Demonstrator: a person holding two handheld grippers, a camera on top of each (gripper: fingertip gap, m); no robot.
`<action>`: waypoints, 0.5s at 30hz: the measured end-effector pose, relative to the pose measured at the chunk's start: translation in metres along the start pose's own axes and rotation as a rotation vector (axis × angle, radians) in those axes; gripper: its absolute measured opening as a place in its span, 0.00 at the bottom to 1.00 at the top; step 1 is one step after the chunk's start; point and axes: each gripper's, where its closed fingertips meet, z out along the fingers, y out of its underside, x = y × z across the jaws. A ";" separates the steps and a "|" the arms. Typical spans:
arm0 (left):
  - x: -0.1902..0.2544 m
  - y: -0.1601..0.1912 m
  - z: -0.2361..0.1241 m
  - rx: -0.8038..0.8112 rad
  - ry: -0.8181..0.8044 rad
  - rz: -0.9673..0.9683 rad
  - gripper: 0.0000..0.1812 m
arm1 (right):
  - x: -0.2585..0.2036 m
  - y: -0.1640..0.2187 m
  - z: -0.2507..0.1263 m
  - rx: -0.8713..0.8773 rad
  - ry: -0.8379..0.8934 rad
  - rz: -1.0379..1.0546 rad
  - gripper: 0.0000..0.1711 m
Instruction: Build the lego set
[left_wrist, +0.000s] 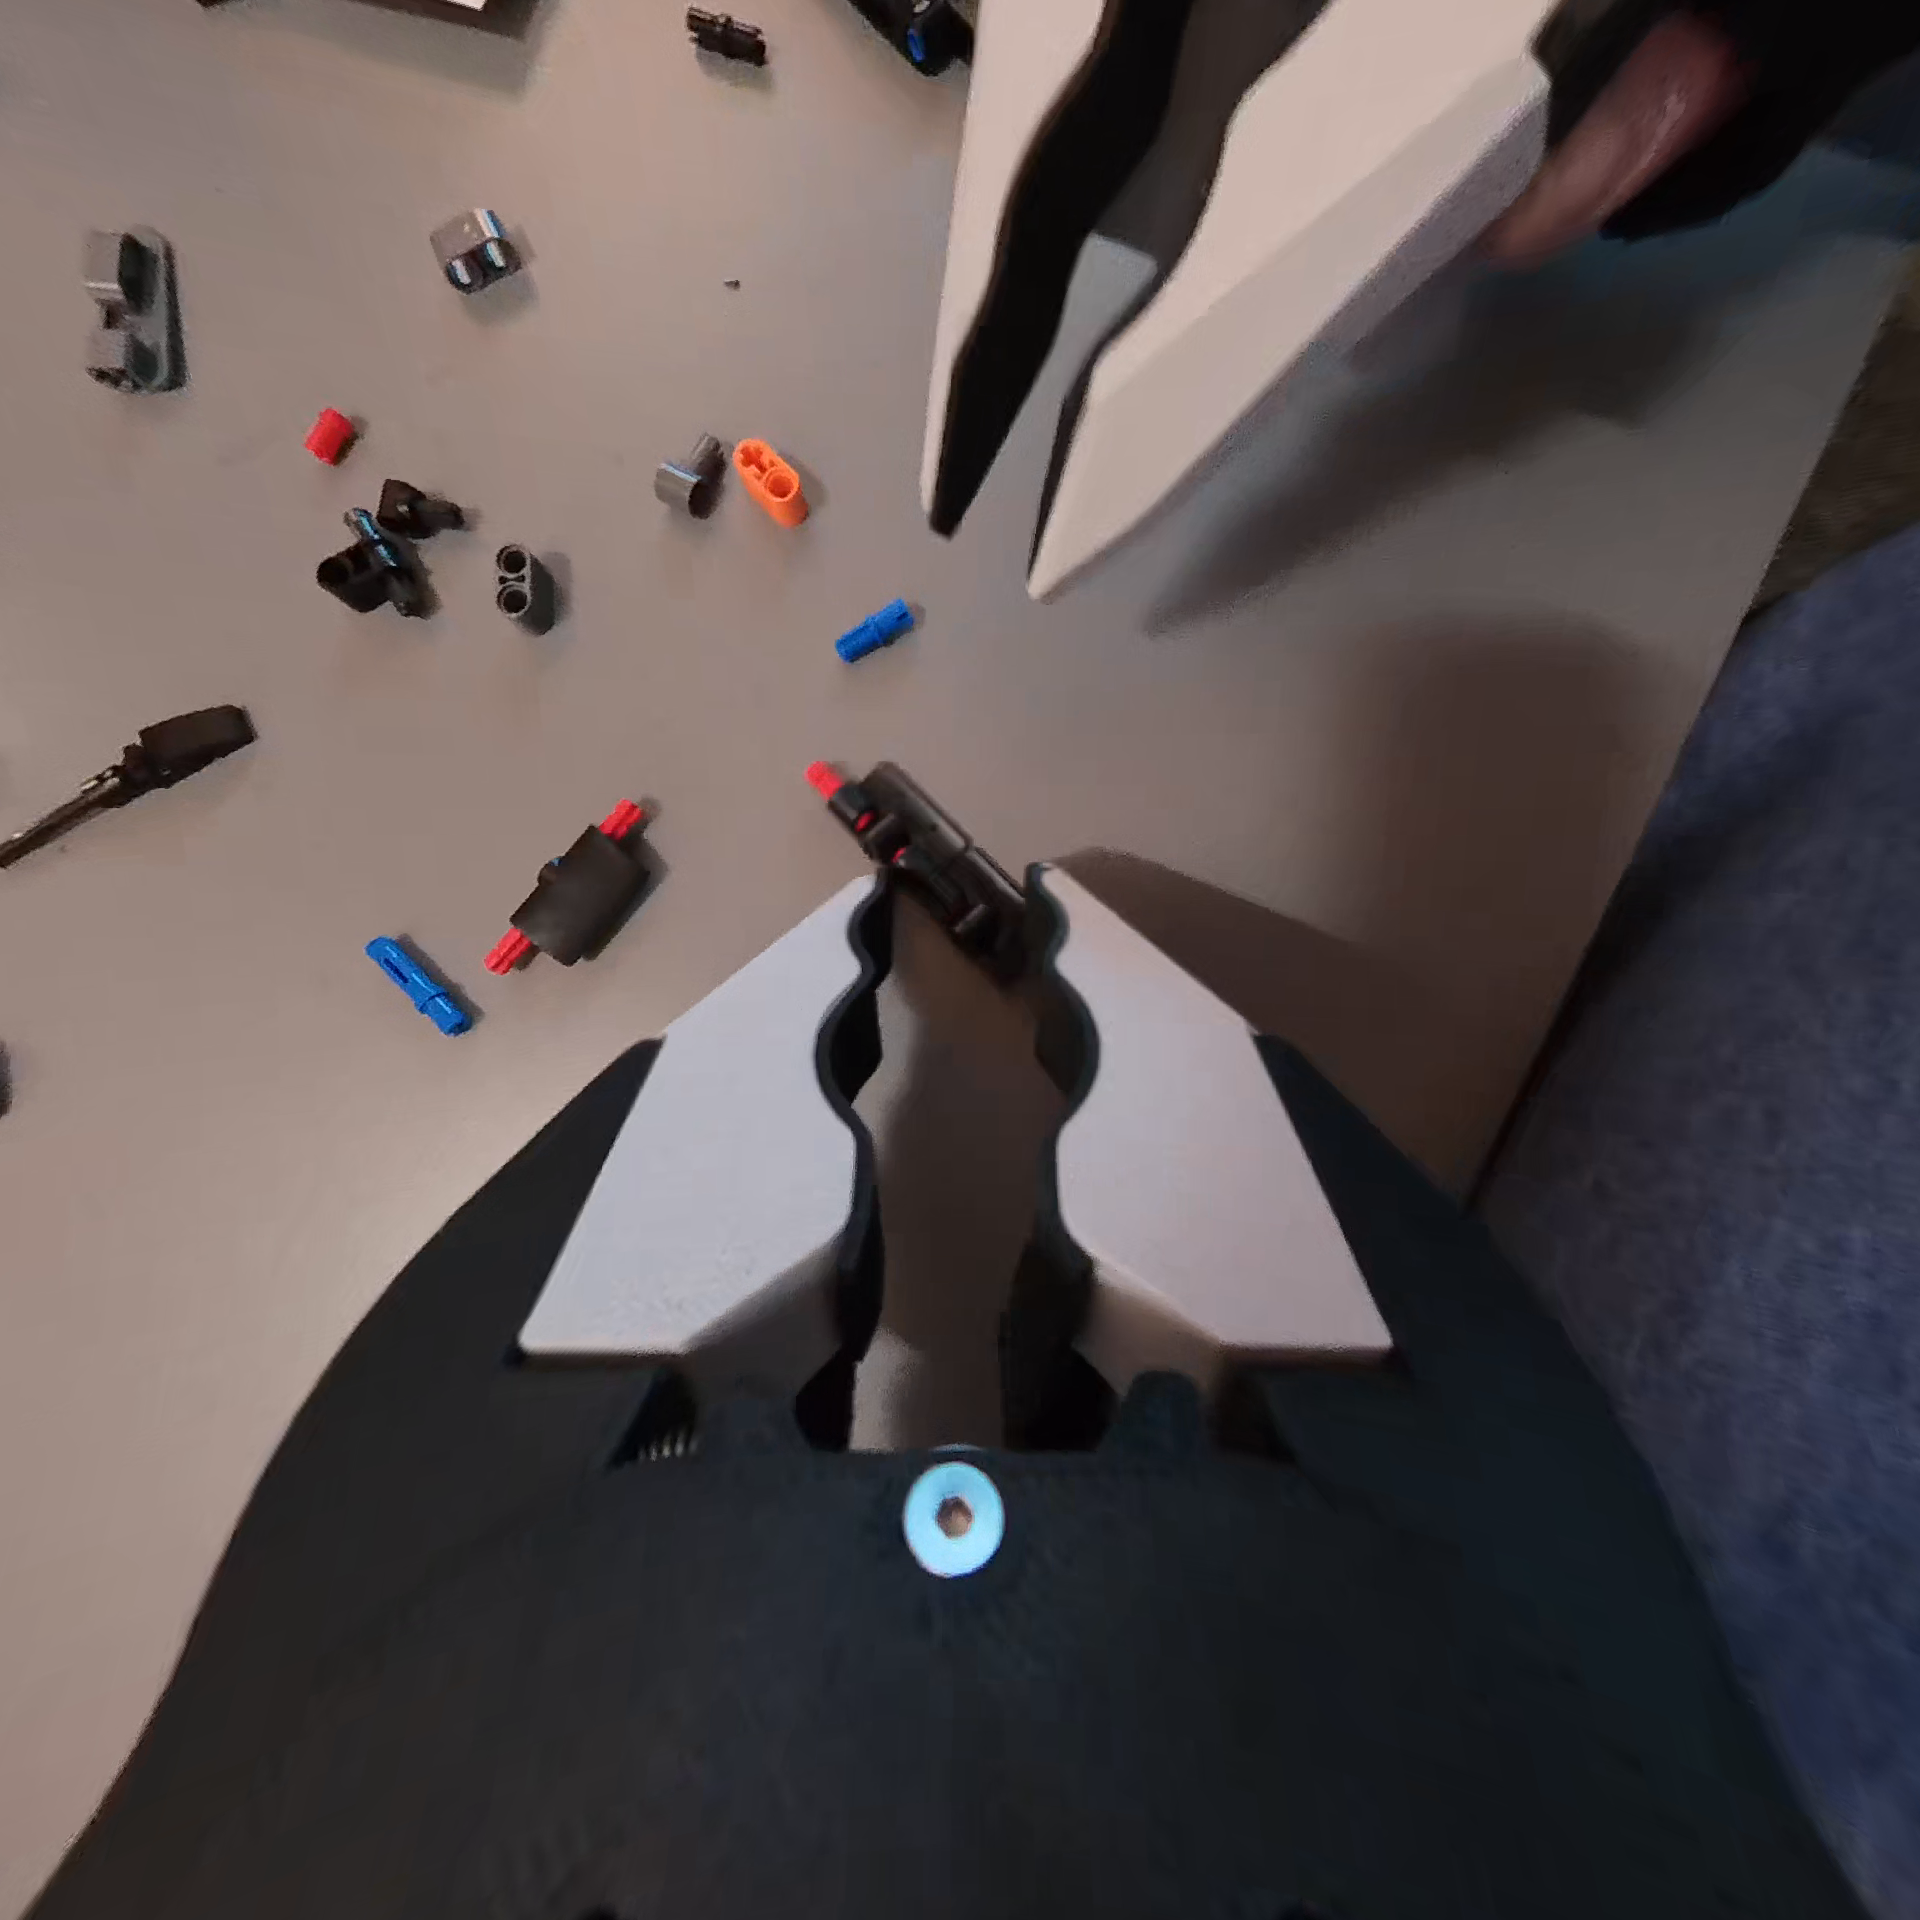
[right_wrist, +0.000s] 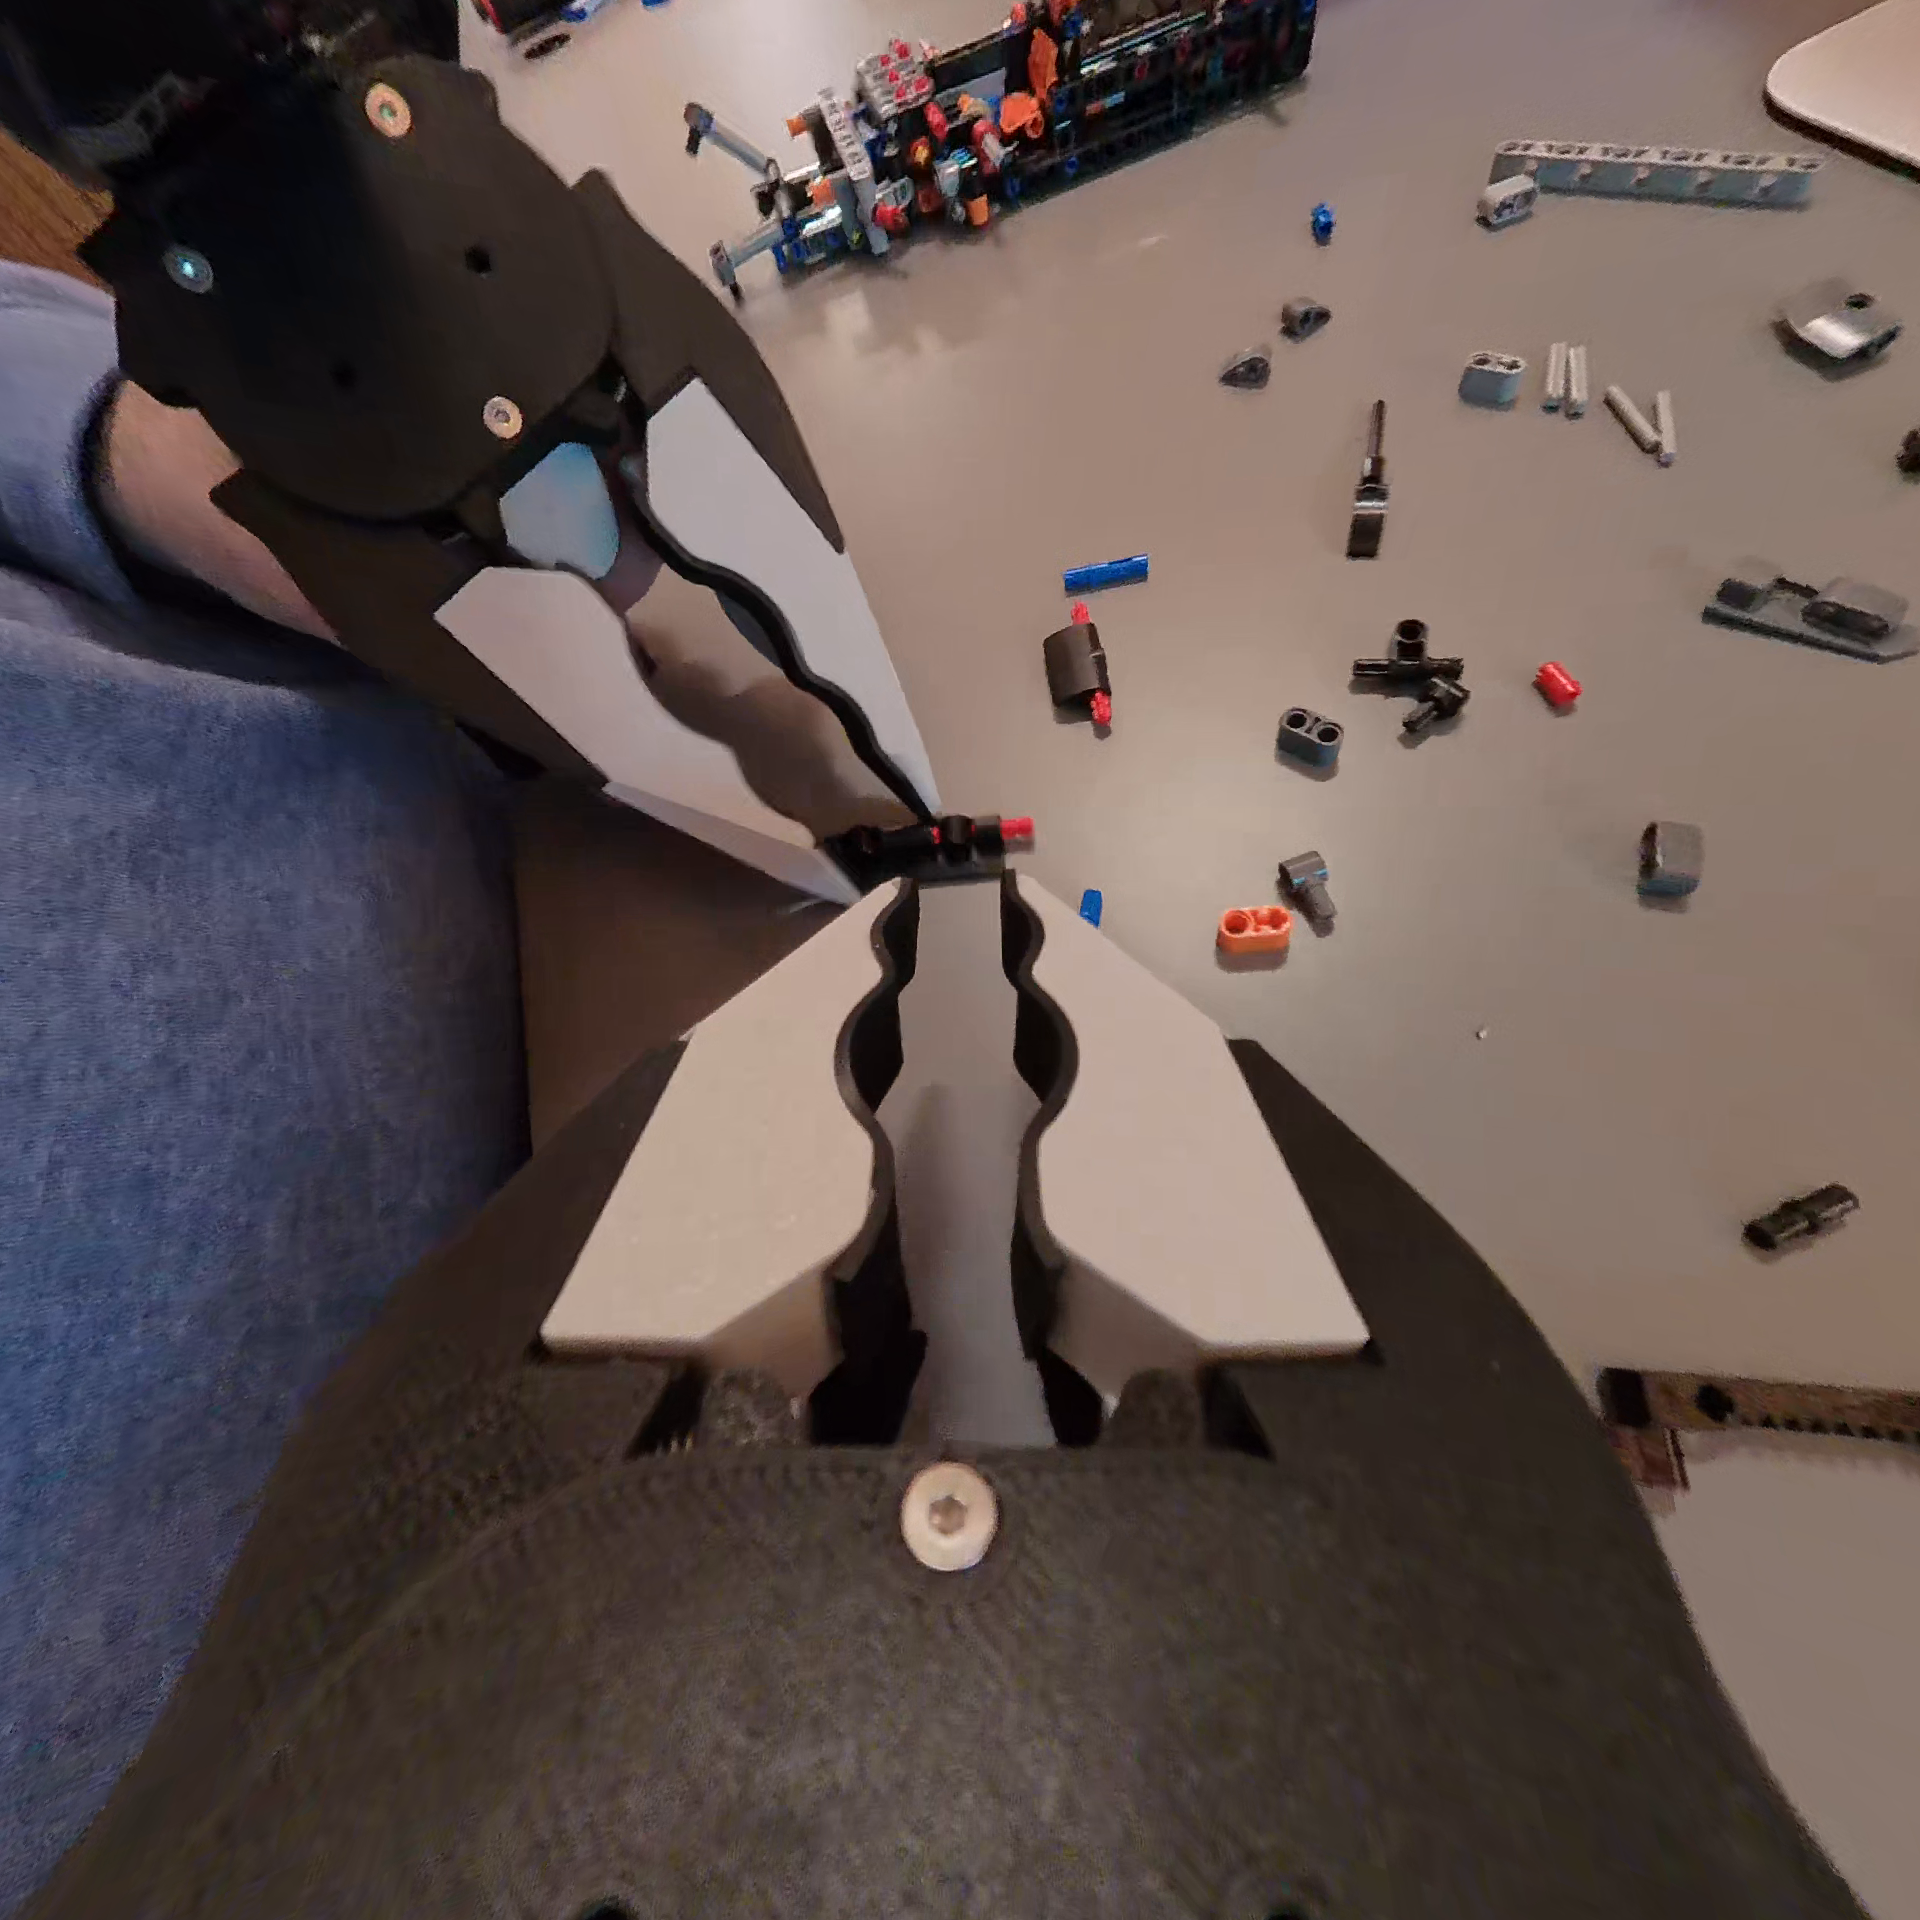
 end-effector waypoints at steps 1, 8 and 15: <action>0.001 -0.001 0.001 0.008 0.001 0.006 0.10 | 0.000 -0.001 0.002 -0.006 0.011 -0.031 0.08; 0.000 0.001 -0.002 0.031 0.097 -0.038 0.03 | 0.001 0.002 0.009 -0.104 0.057 -0.294 0.15; 0.003 -0.003 -0.008 0.104 0.280 -0.161 0.03 | -0.014 0.008 0.024 -0.187 0.039 -0.583 0.16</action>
